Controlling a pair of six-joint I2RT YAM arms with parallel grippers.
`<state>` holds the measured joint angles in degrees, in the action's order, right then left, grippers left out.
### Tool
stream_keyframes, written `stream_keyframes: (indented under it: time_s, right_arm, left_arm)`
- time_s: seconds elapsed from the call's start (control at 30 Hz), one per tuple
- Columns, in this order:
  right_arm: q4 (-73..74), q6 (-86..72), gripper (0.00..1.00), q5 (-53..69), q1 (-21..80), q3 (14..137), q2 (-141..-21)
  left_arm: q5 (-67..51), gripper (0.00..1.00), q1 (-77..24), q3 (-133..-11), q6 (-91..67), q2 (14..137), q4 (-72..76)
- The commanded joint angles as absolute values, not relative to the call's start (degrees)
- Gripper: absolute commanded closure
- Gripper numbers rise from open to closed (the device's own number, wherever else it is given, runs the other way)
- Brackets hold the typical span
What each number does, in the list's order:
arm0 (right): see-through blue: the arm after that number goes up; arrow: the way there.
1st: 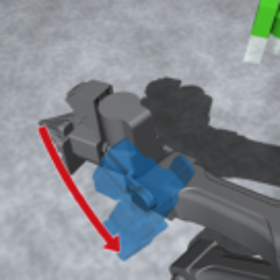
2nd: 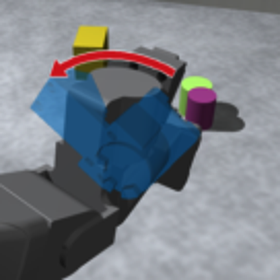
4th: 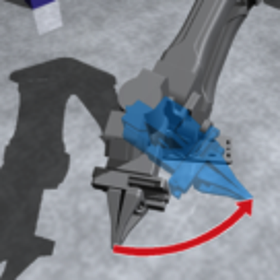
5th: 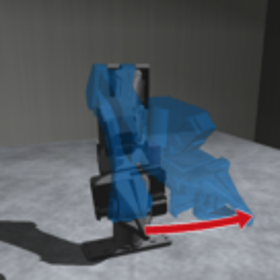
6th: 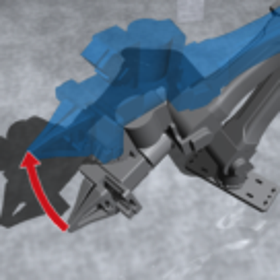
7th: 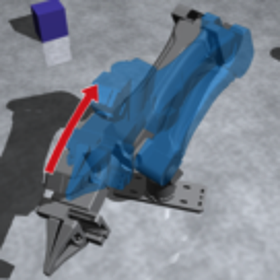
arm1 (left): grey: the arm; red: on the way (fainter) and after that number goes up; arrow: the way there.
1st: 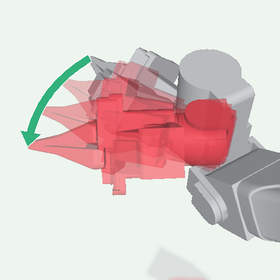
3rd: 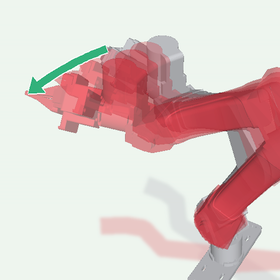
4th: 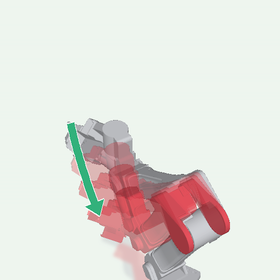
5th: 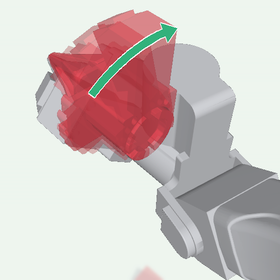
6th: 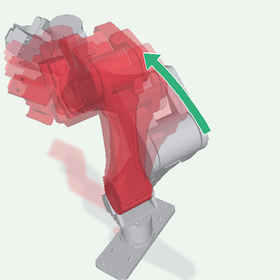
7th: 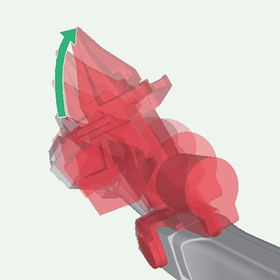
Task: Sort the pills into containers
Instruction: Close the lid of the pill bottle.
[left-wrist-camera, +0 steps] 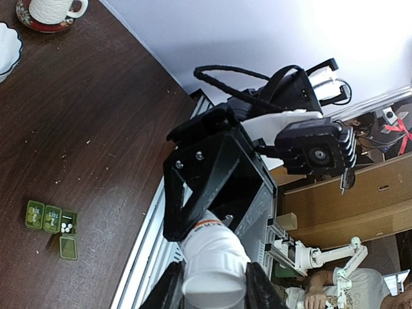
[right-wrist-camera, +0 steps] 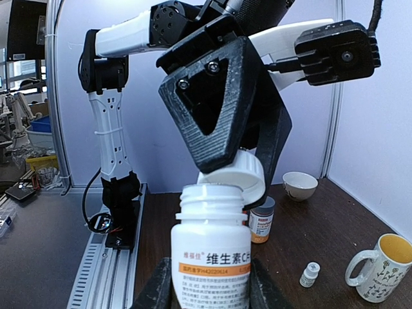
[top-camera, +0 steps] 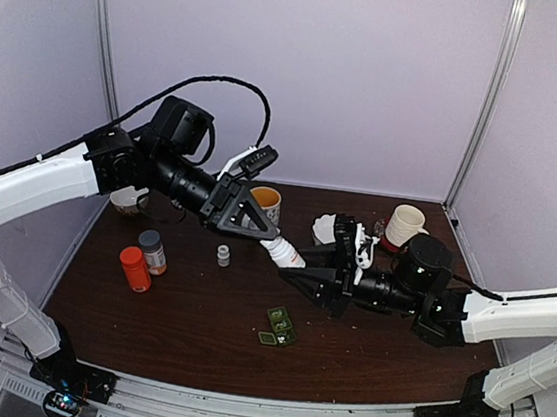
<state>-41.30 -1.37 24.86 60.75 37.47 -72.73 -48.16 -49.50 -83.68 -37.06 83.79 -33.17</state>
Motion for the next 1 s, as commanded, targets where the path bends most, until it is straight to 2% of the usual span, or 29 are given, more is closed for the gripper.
stream_keyframes:
  time_s: [0.0,0.33,0.73,0.97]
  right_arm:
    - [-39.19,-0.77,1.00,25.33,60.56,40.79,-73.72]
    - [-30.30,3.44,1.00,23.96,60.56,44.32,-74.92]
    - [-34.46,-3.18,1.00,21.03,60.52,43.96,-75.64]
    - [-36.90,-5.71,1.00,21.02,60.38,44.01,-76.20]
  left_arm:
    - [-48.43,0.74,-50.51,-82.88,-35.69,82.79,-32.22]
    - [-45.93,0.74,-51.42,-84.44,-32.61,84.91,-38.36]
    - [-47.55,0.73,-51.92,-83.70,-32.79,84.25,-34.78]
    - [-46.86,0.68,-51.94,-83.41,-32.46,84.36,-34.19]
